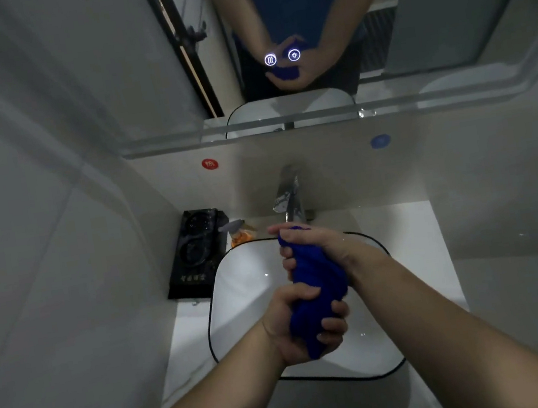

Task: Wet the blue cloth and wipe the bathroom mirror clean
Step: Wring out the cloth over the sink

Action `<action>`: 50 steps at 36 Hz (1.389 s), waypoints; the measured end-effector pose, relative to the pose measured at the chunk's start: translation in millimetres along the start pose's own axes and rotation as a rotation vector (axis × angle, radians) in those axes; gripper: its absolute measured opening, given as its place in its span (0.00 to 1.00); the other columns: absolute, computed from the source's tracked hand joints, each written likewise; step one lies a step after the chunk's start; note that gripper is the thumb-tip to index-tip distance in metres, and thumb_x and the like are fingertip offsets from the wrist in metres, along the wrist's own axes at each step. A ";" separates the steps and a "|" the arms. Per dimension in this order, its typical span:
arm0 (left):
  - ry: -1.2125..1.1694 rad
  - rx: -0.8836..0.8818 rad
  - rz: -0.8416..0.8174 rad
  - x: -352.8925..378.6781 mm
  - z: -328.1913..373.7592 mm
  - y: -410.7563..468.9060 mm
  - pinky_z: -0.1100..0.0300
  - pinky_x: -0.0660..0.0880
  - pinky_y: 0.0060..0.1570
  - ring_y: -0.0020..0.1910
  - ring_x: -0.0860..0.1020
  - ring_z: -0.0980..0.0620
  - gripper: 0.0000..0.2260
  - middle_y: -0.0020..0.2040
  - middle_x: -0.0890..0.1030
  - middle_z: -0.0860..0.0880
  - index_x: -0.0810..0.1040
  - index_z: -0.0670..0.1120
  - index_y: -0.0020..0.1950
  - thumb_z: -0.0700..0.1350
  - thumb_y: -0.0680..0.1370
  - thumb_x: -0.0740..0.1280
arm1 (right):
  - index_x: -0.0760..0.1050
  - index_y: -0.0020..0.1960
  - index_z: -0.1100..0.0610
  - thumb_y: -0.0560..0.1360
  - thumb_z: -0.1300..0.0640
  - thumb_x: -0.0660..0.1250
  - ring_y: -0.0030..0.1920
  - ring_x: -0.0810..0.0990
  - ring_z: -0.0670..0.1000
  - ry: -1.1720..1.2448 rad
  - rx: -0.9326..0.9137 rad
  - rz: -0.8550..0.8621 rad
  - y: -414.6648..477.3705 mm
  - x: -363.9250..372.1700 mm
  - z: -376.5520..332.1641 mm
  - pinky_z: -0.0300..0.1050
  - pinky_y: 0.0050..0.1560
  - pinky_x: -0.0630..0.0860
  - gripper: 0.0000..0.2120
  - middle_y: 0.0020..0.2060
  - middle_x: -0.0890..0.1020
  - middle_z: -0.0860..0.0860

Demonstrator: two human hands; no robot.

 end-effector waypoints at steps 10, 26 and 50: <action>0.550 0.020 0.579 -1.4 17.5 -11.1 0.59 0.72 0.37 0.39 0.78 0.51 0.24 0.48 0.81 0.46 0.74 0.42 0.68 0.45 0.75 0.75 | 0.80 0.58 0.62 0.81 0.60 0.70 0.32 0.78 0.54 -0.336 -0.045 0.406 -2.0 -8.1 4.7 0.53 0.42 0.81 0.07 0.33 0.78 0.56; 1.249 0.100 0.846 -20.2 24.0 4.7 0.46 0.84 0.48 0.45 0.84 0.47 0.20 0.46 0.84 0.47 0.77 0.49 0.54 0.42 0.69 0.82 | 0.85 0.52 0.60 0.78 0.64 0.69 0.35 0.80 0.58 -0.235 -0.150 0.849 4.6 -49.1 42.8 0.56 0.47 0.82 0.07 0.34 0.81 0.59; 2.129 -0.048 1.189 -49.5 15.0 27.1 0.54 0.72 0.40 0.48 0.85 0.44 0.19 0.50 0.84 0.49 0.69 0.50 0.62 0.55 0.77 0.70 | 0.83 0.49 0.65 0.72 0.60 0.63 0.42 0.84 0.61 -0.051 0.157 1.175 -1.8 -72.6 69.4 0.52 0.46 0.82 0.13 0.41 0.87 0.58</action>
Point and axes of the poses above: each hand's wrist, its own y-axis towards the middle knuckle, its own x-axis out of the palm, z = x × y, the point moved 3 cm from there along y, towards the middle knuckle
